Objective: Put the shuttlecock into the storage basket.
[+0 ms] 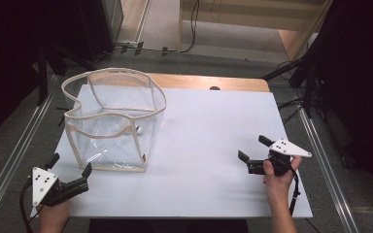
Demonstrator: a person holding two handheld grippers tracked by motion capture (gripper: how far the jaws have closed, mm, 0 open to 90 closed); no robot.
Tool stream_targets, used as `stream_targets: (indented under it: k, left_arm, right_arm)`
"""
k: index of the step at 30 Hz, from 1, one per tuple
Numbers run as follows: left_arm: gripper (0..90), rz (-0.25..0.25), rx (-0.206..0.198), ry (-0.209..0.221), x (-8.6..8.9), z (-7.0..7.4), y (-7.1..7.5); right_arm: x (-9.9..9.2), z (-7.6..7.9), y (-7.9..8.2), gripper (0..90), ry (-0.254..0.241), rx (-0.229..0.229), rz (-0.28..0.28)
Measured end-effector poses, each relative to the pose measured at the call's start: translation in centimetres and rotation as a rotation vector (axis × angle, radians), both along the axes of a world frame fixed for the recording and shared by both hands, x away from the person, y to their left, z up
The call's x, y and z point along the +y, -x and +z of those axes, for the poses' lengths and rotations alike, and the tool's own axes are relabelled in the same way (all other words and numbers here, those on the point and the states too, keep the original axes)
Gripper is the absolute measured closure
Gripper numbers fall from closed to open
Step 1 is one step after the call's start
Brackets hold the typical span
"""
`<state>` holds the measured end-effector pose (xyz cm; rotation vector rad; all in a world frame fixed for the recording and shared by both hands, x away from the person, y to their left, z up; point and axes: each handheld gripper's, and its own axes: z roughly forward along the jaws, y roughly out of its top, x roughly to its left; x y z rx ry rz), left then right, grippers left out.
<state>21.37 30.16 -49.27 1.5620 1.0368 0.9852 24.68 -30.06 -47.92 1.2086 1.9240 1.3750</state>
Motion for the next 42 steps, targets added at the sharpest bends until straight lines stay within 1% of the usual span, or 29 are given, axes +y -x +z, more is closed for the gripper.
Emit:
stream_targets:
  k: [12, 22, 24, 27, 33, 35, 39, 42]
  left_arm:
    - [0.0, 0.001, 0.001, 0.007, 0.1, 0.0, 0.0]
    - [0.0, 0.003, 0.001, -0.001, -0.1, 0.0, 0.0]
    - [0.0, 0.002, 0.001, -0.004, -0.1, 0.0, 0.0]
    - [0.0, 0.002, 0.001, -0.001, -0.1, 0.0, 0.0]
    - [0.0, 0.001, 0.000, 0.000, -0.1, 0.0, 0.0]
    - [0.0, 0.001, -0.001, 0.003, 0.0, 0.0, 0.0]
    - [0.0, -0.001, 0.000, 0.001, 0.0, 0.0, 0.0]
    - [0.0, -0.001, 0.000, 0.003, 0.0, 0.0, 0.0]
  right_arm:
    - [-1.9, -1.2, 1.1, 0.0, 0.016, 0.026, -0.044]
    - [-3.8, -2.2, 2.0, 0.0, 0.000, 0.048, -0.075]
    - [-4.1, -2.4, 2.2, 0.0, 0.007, 0.058, -0.080]
    - [-4.4, -2.8, 2.4, 0.0, -0.001, 0.072, -0.083]
    - [-4.8, -3.0, 2.5, 0.0, -0.011, 0.077, -0.093]
    - [-4.6, -3.1, 2.5, 0.0, -0.010, 0.084, -0.098]
    - [-4.3, -3.3, 2.3, 0.0, 0.000, 0.090, -0.090]
    - [-4.3, -3.2, 2.3, 0.0, 0.002, 0.080, -0.095]
